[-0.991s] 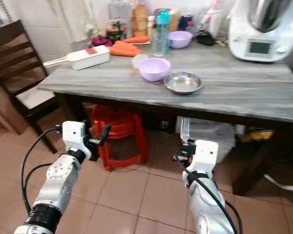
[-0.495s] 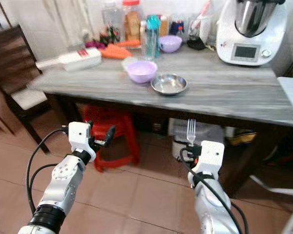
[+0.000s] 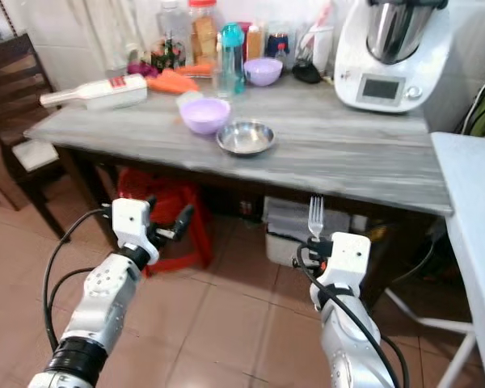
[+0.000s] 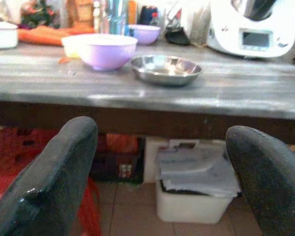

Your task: Setting the table

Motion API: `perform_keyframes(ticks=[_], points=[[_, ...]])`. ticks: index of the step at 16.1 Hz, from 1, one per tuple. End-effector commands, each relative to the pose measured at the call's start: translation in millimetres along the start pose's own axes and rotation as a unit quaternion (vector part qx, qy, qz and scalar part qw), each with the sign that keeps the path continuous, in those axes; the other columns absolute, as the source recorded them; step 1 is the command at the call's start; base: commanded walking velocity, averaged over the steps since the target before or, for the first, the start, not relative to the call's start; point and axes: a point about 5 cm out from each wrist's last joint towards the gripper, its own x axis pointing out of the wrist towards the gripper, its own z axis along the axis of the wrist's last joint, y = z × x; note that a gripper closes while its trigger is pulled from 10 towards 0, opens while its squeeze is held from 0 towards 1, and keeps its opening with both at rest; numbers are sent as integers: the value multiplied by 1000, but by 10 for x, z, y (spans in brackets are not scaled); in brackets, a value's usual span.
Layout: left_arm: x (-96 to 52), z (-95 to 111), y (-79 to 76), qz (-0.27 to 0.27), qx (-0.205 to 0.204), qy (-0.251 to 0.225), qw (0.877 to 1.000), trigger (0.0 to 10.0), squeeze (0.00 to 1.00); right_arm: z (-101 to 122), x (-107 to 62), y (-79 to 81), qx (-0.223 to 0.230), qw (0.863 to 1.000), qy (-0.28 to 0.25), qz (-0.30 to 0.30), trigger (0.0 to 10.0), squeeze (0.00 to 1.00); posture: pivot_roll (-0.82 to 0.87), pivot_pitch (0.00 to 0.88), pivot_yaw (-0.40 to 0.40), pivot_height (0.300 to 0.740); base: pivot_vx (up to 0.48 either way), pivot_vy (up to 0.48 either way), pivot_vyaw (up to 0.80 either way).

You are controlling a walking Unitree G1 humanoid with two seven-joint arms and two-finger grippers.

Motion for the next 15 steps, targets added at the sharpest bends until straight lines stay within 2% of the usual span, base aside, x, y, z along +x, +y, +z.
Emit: perform_keyframes(ticks=[1,7,15], points=[[-20,33,86,9,4,-5,1000,10000,0,26,19,68,1,1000,-5,10,10000,0,-157,0,44,740,0,0,0],[-6,53,67,-2,3,-9,1000,10000,0,28,23,67,7,1000,-7,6,10000,0,-159,0,47,740,0,0,0],[-3,50,44,-9,0,-9,1000,10000,0,25,19,66,8,1000,-6,7,10000,0,-158,0,48,740,240,0,0]])
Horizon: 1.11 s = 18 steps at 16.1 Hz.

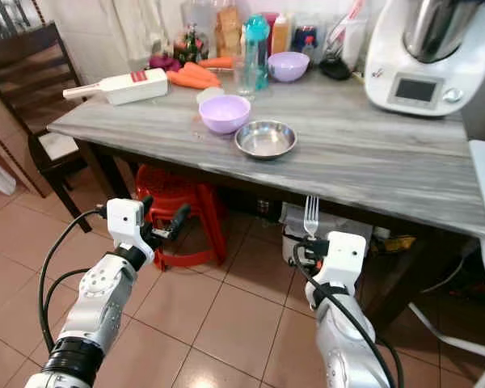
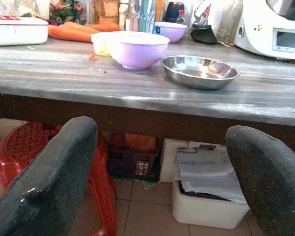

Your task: Setting the table

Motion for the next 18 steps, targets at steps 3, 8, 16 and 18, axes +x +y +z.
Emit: perform_keyframes(ticks=[3,8,16,18], points=[[12,38,6,-7,7,-5,1000,10000,0,28,12,17,0,1000,-5,1,10000,0,-158,0,48,740,344,0,-606],[21,38,-2,-9,6,-5,1000,10000,0,30,22,19,1,1000,-6,3,10000,0,-158,0,48,740,343,0,-201],[21,29,-25,-13,4,-4,1000,10000,0,15,14,28,-3,1000,-5,7,10000,0,-160,0,50,740,345,0,0],[22,29,-27,-13,4,-4,1000,10000,0,18,12,36,-4,1000,-6,8,10000,0,-160,0,50,740,349,0,0]])
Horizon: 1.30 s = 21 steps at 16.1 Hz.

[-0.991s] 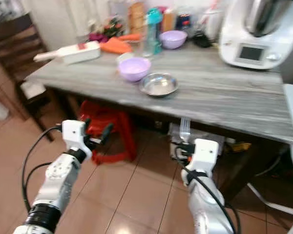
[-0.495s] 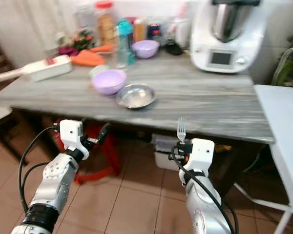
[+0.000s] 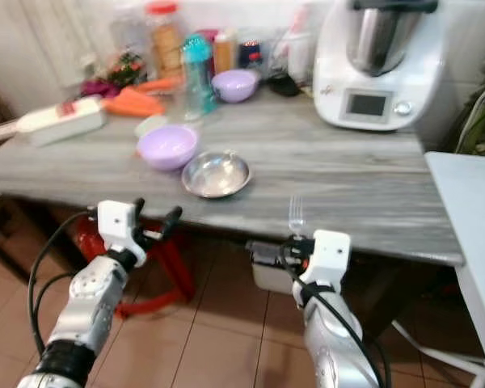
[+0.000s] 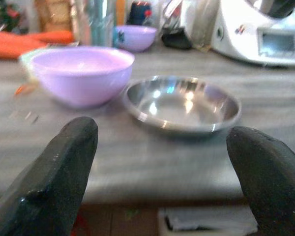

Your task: Setting the table

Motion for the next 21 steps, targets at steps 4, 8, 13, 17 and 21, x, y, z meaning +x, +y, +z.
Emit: perform_keyframes(ticks=[4,8,13,17,21], points=[[36,9,-91,-15,0,-2,1000,10000,0,38,-18,-74,-2,1000,-10,-14,10000,0,-160,0,50,740,348,0,0],[41,11,-93,-14,0,-2,1000,10000,0,43,-16,-73,-1,1000,-11,-16,10000,0,-161,0,53,740,348,0,0],[-49,-5,42,0,13,5,1000,10000,0,45,-11,-69,-1,1000,-12,-15,10000,0,-159,0,53,740,341,0,0],[-173,-5,180,20,26,7,999,10000,0,43,-6,-65,0,1000,-12,-14,10000,0,-159,0,53,740,0,0,0],[-463,-53,222,-11,56,23,998,10000,0,60,14,-65,5,1000,-16,-16,10000,0,-144,3,57,740,0,0,0]])
